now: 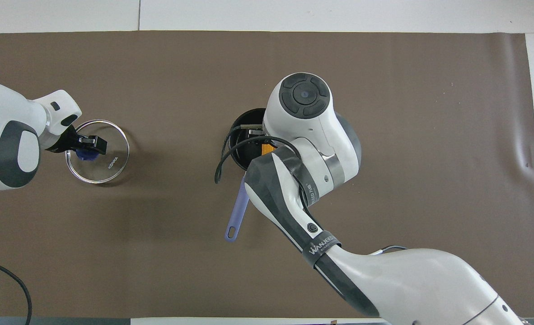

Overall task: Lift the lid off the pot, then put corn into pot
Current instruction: 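Lower the corn into the pot and open the right gripper, then set the lid down with the left gripper while the right gripper withdraws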

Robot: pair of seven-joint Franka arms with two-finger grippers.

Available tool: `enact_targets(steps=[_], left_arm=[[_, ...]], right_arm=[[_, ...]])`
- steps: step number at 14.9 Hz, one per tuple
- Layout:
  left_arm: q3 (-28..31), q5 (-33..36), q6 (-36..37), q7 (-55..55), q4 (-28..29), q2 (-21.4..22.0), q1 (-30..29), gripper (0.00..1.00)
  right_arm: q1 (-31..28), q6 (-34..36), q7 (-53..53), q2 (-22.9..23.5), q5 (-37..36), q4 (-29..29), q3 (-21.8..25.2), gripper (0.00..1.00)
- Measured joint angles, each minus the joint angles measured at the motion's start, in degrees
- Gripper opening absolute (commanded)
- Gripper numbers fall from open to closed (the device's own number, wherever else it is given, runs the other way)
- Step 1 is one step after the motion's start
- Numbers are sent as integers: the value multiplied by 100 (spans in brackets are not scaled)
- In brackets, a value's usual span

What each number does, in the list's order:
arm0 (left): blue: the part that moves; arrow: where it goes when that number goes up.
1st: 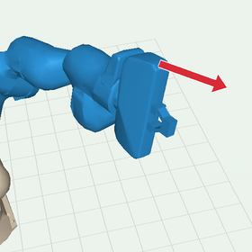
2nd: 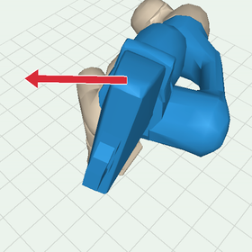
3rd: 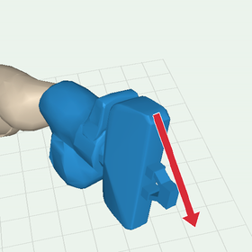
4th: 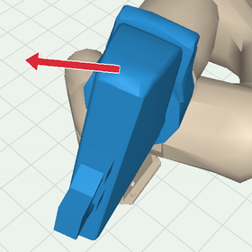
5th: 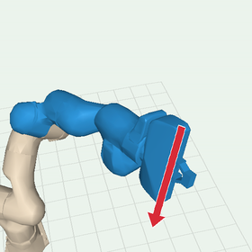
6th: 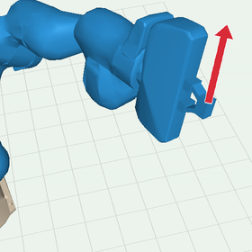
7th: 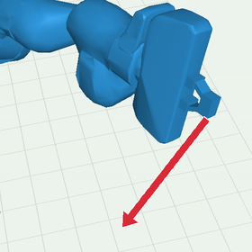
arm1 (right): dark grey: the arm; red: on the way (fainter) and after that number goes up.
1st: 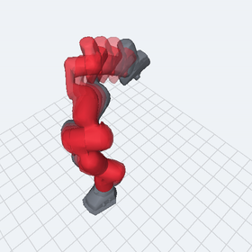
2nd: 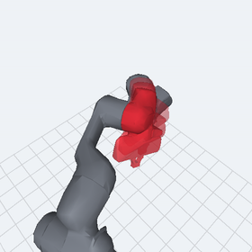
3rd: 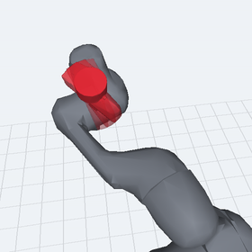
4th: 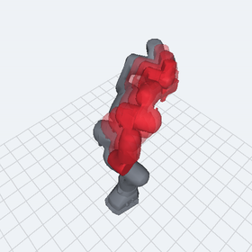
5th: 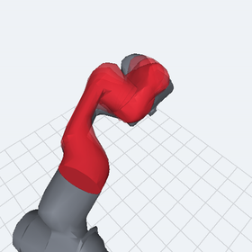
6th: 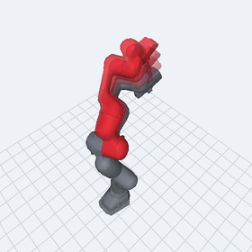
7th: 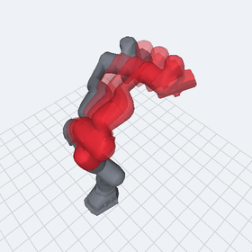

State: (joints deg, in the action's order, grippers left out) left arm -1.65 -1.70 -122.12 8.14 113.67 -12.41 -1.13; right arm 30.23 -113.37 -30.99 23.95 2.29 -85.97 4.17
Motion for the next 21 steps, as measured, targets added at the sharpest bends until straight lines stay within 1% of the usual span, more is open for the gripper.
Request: enact_targets(steps=[2,5,8,10,12,13,14,19,21], left_arm=[[2,2,-1,-229,17,-2,0,0],[3,6,-55,-503,116,-9,-1,0],[3,6,-200,-561,217,-13,-1,0],[3,6,-233,-567,234,-25,-1,0],[3,8,-266,-567,243,-42,-1,0],[2,9,-285,-567,245,-46,-1,38],[1,10,-294,-547,247,-47,0,99],[1,26,-315,-345,249,-45,-1,100],[-15,28,-262,-310,88,0,3,100]], right_arm=[[-563,611,295,-438,-83,82,37,100],[-1422,1582,1246,-1159,-93,133,55,100],[-2045,2447,2089,-1770,-105,286,66,100],[-2334,2800,2579,-1935,-304,358,68,100],[-2437,2866,2755,-1927,-490,335,52,100],[-2438,2866,2756,-1926,-512,315,31,100],[-2441,2866,2756,-1932,-533,283,15,100],[-2682,2888,2902,-2162,-554,-144,7,100],[-2808,2889,3012,-2354,-554,-424,6,100]])
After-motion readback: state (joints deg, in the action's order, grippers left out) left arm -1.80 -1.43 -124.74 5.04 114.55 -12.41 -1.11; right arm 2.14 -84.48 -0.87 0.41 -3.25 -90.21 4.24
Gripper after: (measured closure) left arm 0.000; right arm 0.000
